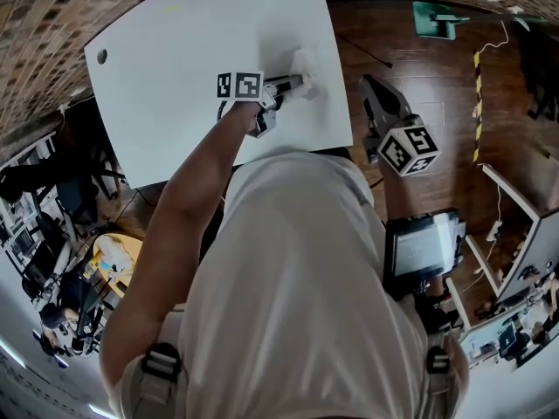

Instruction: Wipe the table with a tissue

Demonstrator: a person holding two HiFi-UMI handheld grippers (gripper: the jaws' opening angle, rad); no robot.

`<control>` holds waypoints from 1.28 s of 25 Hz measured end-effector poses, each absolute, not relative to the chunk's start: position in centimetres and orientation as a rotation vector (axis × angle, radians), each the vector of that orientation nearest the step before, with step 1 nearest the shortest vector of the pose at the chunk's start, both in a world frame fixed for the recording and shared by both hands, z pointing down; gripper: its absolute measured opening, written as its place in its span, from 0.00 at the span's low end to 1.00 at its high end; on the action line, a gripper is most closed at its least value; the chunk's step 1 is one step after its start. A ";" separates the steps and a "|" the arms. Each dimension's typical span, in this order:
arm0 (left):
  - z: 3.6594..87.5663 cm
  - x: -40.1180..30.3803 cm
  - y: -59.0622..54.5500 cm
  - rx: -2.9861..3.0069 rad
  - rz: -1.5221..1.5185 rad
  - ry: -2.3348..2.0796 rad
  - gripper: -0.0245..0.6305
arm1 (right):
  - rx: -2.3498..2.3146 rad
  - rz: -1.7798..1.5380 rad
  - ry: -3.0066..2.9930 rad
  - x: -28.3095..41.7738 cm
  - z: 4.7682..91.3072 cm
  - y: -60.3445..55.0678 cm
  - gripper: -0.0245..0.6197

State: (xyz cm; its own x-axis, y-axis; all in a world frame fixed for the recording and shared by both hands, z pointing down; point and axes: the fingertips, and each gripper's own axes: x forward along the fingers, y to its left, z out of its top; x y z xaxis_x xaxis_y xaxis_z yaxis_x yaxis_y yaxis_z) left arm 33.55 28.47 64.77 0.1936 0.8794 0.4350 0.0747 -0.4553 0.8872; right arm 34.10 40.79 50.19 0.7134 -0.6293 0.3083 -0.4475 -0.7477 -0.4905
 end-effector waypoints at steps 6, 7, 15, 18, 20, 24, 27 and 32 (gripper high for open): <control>65.1 33.2 27.3 2.232 1.607 1.180 0.09 | -2.535 -0.655 0.832 33.8 50.1 40.8 0.05; 65.3 33.0 27.5 2.348 1.655 1.291 0.09 | -2.535 -0.655 0.831 33.8 50.2 40.9 0.05; 66.8 34.5 27.3 2.840 1.646 1.557 0.09 | -2.528 -0.652 0.832 33.5 50.1 40.7 0.05; 66.7 37.7 24.1 2.916 1.627 1.340 0.09 | -2.531 -0.659 0.822 33.3 50.2 41.2 0.05; 66.6 39.7 21.3 2.967 1.635 1.209 0.09 | -2.529 -0.663 0.812 33.1 50.3 41.5 0.05; 66.5 42.1 16.4 3.046 1.681 0.965 0.09 | -2.518 -0.668 0.802 32.5 50.6 42.0 0.05; 66.6 42.6 13.6 3.053 1.731 0.759 0.10 | -2.517 -0.667 0.802 32.2 50.6 42.2 0.05; 66.6 42.4 8.4 3.049 1.781 0.438 0.10 | -2.514 -0.666 0.800 31.8 50.6 43.7 0.05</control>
State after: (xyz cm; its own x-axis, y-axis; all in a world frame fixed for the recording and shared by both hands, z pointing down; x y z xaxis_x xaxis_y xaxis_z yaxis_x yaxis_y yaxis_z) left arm 42.44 8.44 66.59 0.4912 -0.0005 0.8711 0.4043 -0.8857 -0.2284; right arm 31.84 43.69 50.55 0.7201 -0.6196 0.3124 -0.4195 -0.7473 -0.5152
